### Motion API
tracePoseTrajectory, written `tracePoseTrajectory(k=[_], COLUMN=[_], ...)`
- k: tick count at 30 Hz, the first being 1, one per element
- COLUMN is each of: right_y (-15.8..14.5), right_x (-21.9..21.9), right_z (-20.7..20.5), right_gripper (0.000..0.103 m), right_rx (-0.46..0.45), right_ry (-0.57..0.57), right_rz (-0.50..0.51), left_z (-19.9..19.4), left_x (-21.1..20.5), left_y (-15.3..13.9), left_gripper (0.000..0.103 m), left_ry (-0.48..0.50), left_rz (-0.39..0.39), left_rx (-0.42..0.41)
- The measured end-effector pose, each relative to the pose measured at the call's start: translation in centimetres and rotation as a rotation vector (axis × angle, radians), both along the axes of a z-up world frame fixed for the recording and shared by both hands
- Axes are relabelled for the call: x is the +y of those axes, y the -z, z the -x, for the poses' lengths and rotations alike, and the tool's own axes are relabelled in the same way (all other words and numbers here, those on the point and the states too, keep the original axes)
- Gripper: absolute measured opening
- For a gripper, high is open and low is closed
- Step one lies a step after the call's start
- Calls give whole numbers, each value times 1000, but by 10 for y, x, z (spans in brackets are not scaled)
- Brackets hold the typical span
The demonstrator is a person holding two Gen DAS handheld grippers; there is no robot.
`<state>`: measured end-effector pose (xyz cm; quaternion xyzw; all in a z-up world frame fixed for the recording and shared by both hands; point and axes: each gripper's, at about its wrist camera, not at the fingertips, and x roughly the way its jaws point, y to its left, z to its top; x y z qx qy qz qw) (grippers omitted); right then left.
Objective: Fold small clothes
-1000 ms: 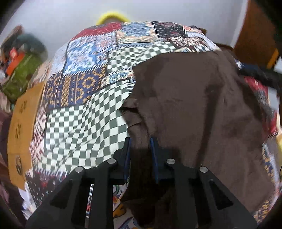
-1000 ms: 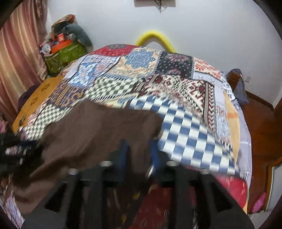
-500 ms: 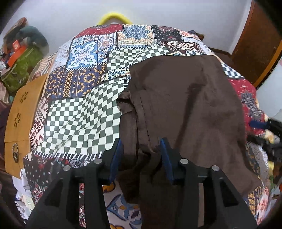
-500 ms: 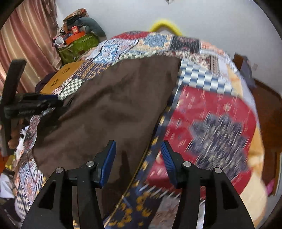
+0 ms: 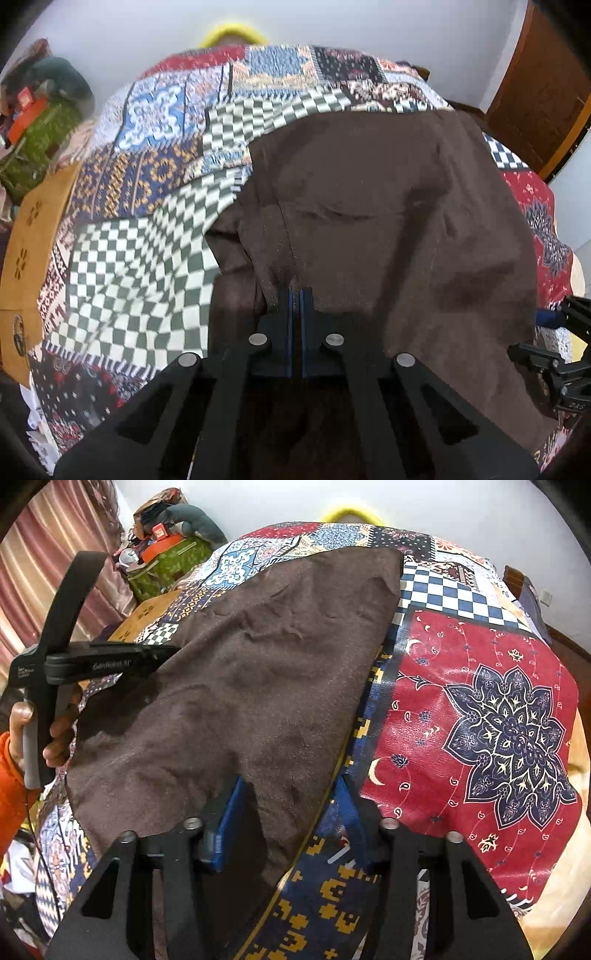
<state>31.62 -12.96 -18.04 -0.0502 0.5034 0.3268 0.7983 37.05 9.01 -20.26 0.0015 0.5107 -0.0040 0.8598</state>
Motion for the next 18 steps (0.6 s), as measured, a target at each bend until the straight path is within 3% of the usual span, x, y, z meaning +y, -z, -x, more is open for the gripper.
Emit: tracePoseTrajectory(k=[3,8,13,16,18], right_y=[3,1,-13,-23,-26], right_x=[-2,-6,-13,-15,-14], right_z=[5,6,13,21,27], right_gripper=[22,20,20,26,39], right_rx=[-2,0,1,-6,-16], right_ry=[-5,6,16,6,-4], right_rz=[3,17,18,3,2], left_z=[-1,-1,23,47,63], left_x=[5,11,15,14,13], left_y=[-4,-7,-25,-29,-29], left_gripper=[3,3,5,13,22], left_ry=[-26,-38,-32,-14,-5], left_rz=[-29,-77,-2,8,11], left_rx=[-22,-6,12,11,20])
